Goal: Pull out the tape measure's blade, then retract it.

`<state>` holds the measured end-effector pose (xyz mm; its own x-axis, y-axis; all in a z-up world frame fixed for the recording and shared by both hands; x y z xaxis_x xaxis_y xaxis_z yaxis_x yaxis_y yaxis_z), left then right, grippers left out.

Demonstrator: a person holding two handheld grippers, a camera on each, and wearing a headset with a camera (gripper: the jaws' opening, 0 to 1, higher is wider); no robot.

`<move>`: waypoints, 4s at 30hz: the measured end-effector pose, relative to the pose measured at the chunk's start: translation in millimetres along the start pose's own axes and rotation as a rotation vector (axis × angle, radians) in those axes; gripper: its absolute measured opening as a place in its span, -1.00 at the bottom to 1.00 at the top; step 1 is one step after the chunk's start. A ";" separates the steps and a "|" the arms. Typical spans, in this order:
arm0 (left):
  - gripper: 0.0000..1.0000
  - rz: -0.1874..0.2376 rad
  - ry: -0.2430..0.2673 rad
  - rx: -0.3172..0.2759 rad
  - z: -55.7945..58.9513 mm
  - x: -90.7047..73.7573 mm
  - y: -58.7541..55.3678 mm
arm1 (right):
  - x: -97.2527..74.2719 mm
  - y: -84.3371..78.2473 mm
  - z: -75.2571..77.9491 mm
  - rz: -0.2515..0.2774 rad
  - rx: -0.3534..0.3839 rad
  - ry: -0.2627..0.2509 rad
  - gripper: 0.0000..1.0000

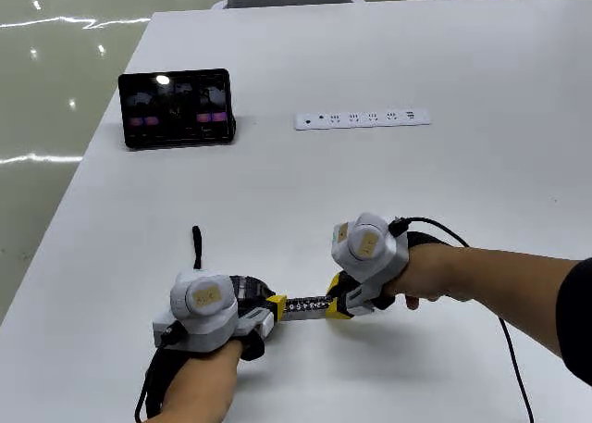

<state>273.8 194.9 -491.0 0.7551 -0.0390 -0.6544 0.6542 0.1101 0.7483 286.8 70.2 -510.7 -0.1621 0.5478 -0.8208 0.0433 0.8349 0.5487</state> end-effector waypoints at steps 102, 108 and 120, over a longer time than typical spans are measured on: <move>0.27 -0.016 -0.018 -0.017 -0.5 2.1 1.3 | 32.8 48.3 -6.5 0.105 -0.019 0.029 -0.77; 0.29 -0.011 -0.018 -0.008 0.0 1.7 1.2 | 33.9 49.5 -7.1 0.104 -0.025 0.026 -0.76; 0.30 -0.017 -0.018 -0.012 0.7 1.8 1.2 | 35.1 48.8 -7.3 0.104 -0.026 0.003 -0.76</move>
<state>276.0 194.2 -491.2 0.7444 -0.0584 -0.6651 0.6667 0.1206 0.7355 276.0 129.8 -511.5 -0.1614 0.6311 -0.7588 0.0341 0.7719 0.6348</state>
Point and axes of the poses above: the centre of the closed fingertips' face, and the gripper's own axes: x roughly forward along the fingers, z roughly to its right, y roughly out of its top, the point moved 2 cm from there along -x, roughly backward along the fingers, and after that the axes turned 4 degrees about y, right-handed, at the moved point
